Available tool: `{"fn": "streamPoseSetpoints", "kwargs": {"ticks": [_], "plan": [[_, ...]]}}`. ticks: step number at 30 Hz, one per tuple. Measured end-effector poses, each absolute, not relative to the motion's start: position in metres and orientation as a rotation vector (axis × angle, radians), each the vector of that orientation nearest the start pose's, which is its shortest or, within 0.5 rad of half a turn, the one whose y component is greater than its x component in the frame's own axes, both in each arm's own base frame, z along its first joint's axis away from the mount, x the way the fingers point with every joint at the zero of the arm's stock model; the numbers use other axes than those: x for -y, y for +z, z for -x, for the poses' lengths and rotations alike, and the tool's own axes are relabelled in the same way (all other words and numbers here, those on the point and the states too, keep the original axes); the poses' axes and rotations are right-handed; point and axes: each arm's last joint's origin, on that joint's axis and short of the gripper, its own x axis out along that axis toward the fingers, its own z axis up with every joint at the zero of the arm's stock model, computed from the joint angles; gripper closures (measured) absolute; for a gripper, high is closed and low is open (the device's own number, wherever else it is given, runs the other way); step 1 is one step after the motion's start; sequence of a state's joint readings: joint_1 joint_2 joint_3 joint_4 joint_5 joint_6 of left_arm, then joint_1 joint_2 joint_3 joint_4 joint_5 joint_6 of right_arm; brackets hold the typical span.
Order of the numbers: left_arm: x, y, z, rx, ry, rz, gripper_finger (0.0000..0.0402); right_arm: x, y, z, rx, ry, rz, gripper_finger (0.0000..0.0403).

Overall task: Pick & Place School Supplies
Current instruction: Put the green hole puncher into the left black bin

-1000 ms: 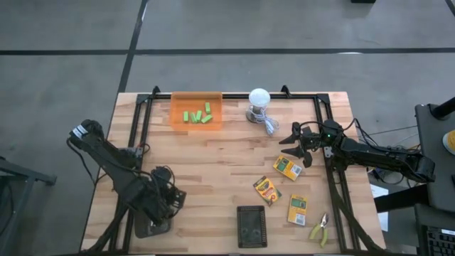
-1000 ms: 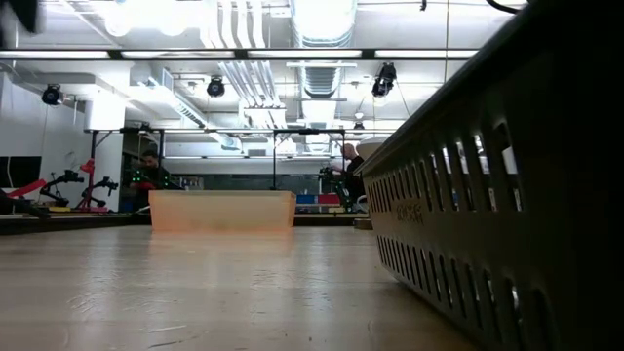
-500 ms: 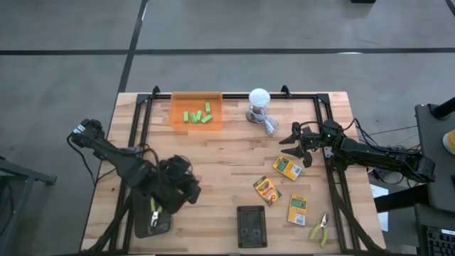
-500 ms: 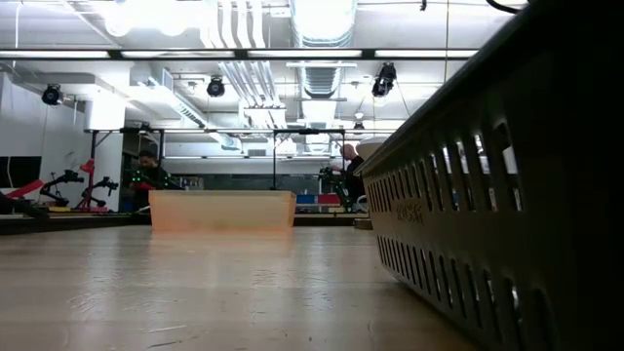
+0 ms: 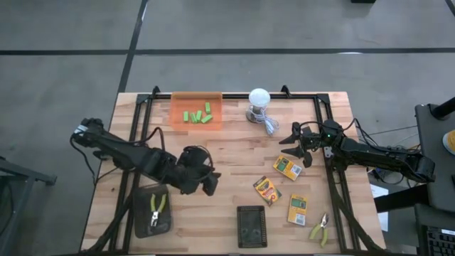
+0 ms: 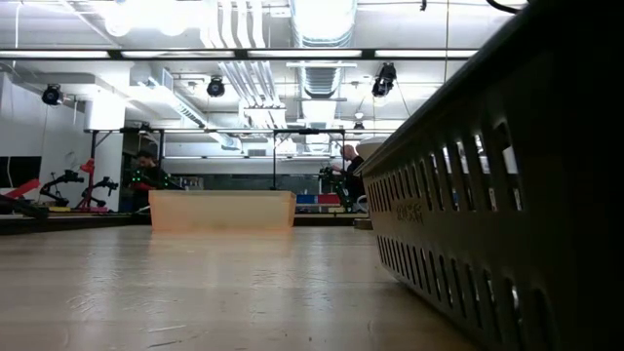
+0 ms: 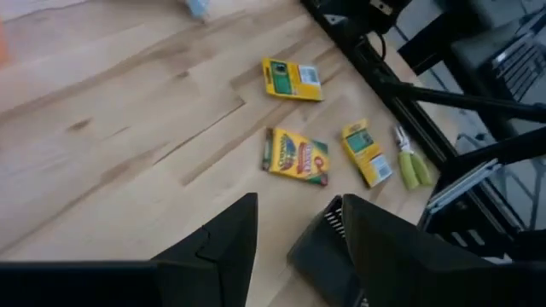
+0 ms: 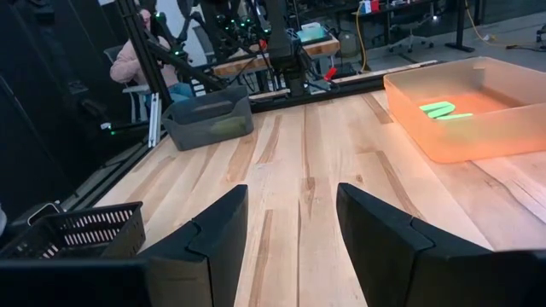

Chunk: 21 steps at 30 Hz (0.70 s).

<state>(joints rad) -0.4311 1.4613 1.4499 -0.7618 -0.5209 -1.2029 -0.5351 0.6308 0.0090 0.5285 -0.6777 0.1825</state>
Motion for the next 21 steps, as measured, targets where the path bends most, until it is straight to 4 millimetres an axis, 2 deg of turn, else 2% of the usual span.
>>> {"fn": "streamPoseSetpoints", "kwargs": {"ticks": [10,16,21], "plan": [[0.102,0.356,-0.286,-0.558,0.464,0.578,0.0225,0.051,0.157,-0.122,-0.09,0.135,-0.235,0.0225],[0.093,0.356,-0.286,-0.518,0.551,0.252,0.0225,0.051,0.157,-0.122,-0.089,0.135,-0.235,0.0225],[0.094,0.36,-0.288,-0.465,0.559,0.303,0.0225,0.051,0.157,-0.122,-0.089,0.135,-0.235,0.0225]]}}
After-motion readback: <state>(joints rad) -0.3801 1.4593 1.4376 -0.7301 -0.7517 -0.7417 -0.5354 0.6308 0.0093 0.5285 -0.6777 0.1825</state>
